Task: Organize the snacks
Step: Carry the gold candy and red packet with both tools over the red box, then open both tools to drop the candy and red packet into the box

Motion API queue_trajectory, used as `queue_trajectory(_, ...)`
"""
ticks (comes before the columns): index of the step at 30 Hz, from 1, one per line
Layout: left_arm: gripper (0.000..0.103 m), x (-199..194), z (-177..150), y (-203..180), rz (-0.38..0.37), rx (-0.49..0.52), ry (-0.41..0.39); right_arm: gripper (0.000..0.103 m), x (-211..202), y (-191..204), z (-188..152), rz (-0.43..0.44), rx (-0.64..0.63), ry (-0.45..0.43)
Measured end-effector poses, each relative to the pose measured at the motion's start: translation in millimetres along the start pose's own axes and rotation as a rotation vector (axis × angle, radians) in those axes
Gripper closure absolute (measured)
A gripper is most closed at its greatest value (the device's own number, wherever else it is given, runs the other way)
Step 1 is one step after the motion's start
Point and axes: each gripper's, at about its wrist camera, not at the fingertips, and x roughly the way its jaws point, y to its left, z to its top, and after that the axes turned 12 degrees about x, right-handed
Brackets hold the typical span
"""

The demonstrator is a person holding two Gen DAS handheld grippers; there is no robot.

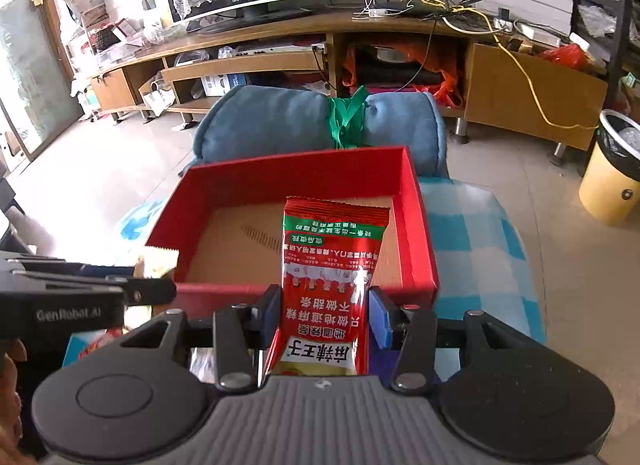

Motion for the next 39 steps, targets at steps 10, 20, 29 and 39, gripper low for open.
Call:
queue_trajectory(10,0.058,40.7,27.0,19.7,0.054,-0.036,0.012,0.057,57.9,5.6,28.9,-0.019,-0.019,0.003)
queue_trajectory(20,0.058,70.0,15.8,29.0,0.086,-0.048,0.093,0.070,106.4,3.8,25.6,-0.059,-0.038,0.061)
queue_trajectory(29,0.047,72.3,14.5,28.8,0.112,-0.035,0.100,0.070,109.0,0.4,26.9,-0.062,-0.007,0.061)
queue_trajectory(39,0.031,57.5,17.5,20.2,0.138,0.011,0.043,0.061,92.9,8.4,26.3,-0.035,-0.014,0.039)
